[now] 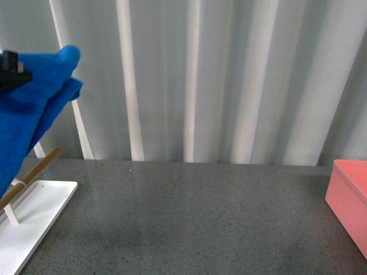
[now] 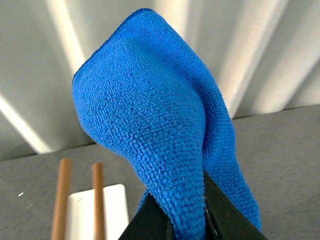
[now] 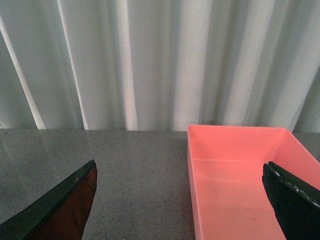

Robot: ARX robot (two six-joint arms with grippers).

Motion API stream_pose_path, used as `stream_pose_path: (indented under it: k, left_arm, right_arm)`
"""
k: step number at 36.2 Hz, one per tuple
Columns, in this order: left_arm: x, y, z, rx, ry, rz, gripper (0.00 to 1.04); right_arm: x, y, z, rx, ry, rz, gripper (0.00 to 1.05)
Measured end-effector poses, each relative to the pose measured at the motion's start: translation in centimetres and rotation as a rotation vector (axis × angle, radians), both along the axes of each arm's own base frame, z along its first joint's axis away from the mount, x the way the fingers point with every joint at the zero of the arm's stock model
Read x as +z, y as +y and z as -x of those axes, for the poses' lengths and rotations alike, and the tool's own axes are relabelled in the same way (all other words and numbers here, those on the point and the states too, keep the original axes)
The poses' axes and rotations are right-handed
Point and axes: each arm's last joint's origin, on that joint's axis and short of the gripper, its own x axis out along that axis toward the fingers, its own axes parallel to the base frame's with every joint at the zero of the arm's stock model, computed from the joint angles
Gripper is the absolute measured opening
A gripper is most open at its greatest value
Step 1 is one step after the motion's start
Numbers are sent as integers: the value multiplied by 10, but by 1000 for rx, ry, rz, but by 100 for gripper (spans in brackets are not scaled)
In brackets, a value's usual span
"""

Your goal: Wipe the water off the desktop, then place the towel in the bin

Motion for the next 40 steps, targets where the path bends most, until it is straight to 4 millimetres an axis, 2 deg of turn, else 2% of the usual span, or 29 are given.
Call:
stream_pose_path:
  k: [4, 8, 11, 15, 26, 29, 40]
  left_arm:
    - [4, -27, 17, -88, -52, 77, 5]
    - [-4, -64, 31, -189, -45, 141, 5]
    - [-8, -86, 37, -236, -48, 160, 5]
    - [-9, -105, 40, -267, -62, 166, 5]
    - [-11, -119, 44, -314, -61, 167, 5]
    - [-11, -119, 44, -315, -61, 167, 5]
    - [-10, -119, 44, -315, -62, 166, 5]
  right_arm:
    - [0, 0, 0, 0, 0, 0, 98]
    - [0, 0, 0, 0, 0, 0, 98]
    - [0, 0, 0, 0, 0, 0, 98]
    - [0, 0, 0, 0, 0, 0, 98]
    - [0, 0, 0, 0, 0, 0, 98]
    - [1, -1, -5, 136, 146, -15, 98]
    - [28, -1, -30, 476, 214, -101, 98]
